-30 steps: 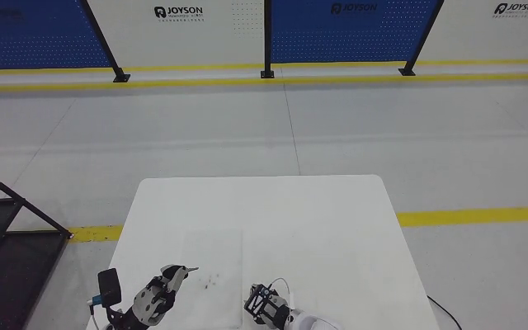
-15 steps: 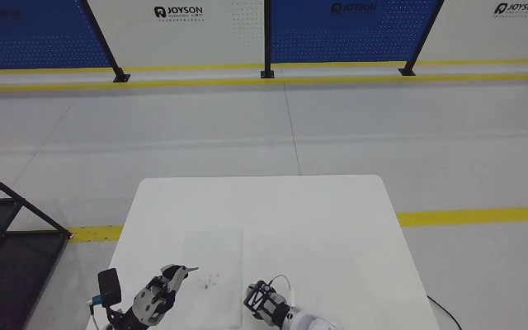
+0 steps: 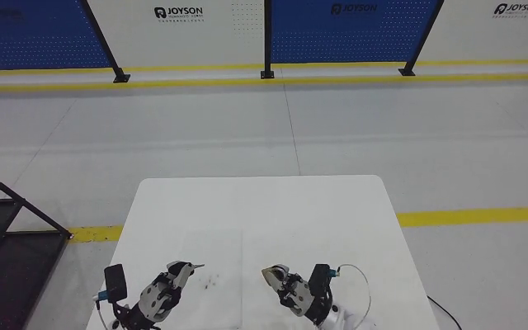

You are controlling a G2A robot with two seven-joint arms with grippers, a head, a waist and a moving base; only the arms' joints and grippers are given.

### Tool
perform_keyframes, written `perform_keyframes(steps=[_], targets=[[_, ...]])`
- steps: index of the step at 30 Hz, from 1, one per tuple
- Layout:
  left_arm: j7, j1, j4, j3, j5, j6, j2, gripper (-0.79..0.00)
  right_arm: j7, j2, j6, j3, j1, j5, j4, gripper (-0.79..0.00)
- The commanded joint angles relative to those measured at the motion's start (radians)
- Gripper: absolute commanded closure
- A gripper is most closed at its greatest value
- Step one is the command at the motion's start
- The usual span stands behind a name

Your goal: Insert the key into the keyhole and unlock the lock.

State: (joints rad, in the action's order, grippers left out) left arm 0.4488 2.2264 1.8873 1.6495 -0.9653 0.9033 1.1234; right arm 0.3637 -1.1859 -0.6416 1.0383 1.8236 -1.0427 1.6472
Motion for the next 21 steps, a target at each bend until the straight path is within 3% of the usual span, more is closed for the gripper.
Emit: perform_keyframes(steps=[1, 8, 12, 21], targets=[[-0.011, -0.023, 0.001, -0.029, 0.048, 0.009, 0.002, 0.000, 0.039, 0.001, -0.080, 0.012, -0.018, 0.057, -0.020, 0.000], [-0.113, -0.132, -0.013, -0.131, 0.260, 0.020, 0.005, 0.000, 0.122, -0.009, -0.245, -0.004, -0.099, 0.211, -0.076, 0.000], [-0.168, -0.173, -0.031, -0.173, 0.347, 0.034, 0.004, 0.000, 0.072, -0.014, -0.358, -0.031, -0.176, 0.319, -0.137, 0.000], [-0.168, -0.173, -0.031, -0.173, 0.347, 0.034, 0.004, 0.000, 0.064, -0.014, -0.362, -0.032, -0.182, 0.324, -0.142, 0.000]])
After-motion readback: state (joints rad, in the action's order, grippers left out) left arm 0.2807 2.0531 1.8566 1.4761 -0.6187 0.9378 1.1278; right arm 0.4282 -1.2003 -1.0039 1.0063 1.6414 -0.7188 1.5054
